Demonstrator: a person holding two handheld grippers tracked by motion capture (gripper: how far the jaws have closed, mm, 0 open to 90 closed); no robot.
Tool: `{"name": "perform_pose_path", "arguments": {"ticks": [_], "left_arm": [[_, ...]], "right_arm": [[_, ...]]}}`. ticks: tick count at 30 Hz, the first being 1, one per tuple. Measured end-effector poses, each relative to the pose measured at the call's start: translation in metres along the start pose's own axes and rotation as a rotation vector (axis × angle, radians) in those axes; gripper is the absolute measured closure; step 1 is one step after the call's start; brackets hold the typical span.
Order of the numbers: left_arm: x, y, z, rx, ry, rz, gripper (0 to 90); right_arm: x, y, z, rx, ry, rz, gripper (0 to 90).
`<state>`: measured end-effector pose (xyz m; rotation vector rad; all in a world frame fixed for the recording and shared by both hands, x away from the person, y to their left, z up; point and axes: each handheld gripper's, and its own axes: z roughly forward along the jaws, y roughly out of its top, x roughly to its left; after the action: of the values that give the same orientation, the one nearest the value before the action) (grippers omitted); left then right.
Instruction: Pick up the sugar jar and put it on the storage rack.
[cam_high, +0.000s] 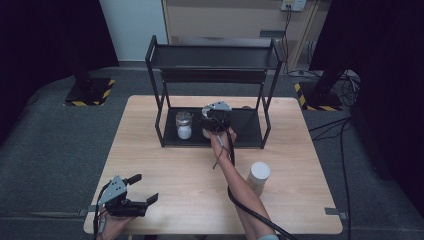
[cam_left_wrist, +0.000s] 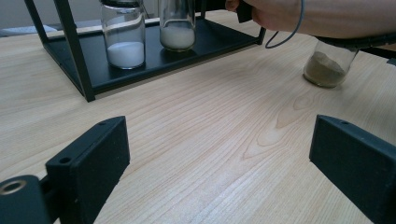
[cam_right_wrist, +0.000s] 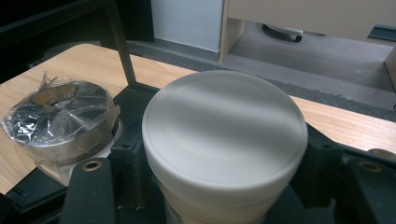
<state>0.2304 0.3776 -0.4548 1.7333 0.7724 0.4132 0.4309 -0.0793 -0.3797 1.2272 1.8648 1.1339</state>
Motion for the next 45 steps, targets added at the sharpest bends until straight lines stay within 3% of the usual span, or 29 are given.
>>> {"name": "perform_pose_path", "arguments": {"ticks": [20, 27, 30, 37, 45], "left_arm": [[-0.001, 0.001, 0.000, 0.003, 0.001, 0.006, 3.9], [-0.001, 0.001, 0.000, 0.003, 0.002, 0.009, 3.8], [-0.001, 0.001, 0.000, 0.002, 0.003, 0.009, 3.8], [-0.001, 0.001, 0.001, 0.005, 0.002, 0.011, 3.8], [-0.002, 0.001, 0.001, 0.007, 0.001, 0.015, 3.8]], "right_arm": [[-0.005, -0.009, -0.002, -0.015, 0.006, 0.028, 32.7], [-0.009, -0.004, -0.008, -0.039, 0.027, 0.062, 15.6], [-0.008, 0.000, -0.014, -0.066, 0.024, 0.038, 11.8], [-0.013, 0.017, -0.031, -0.086, 0.066, -0.003, 10.1], [-0.022, 0.037, -0.054, -0.084, 0.117, -0.035, 10.2]]}}
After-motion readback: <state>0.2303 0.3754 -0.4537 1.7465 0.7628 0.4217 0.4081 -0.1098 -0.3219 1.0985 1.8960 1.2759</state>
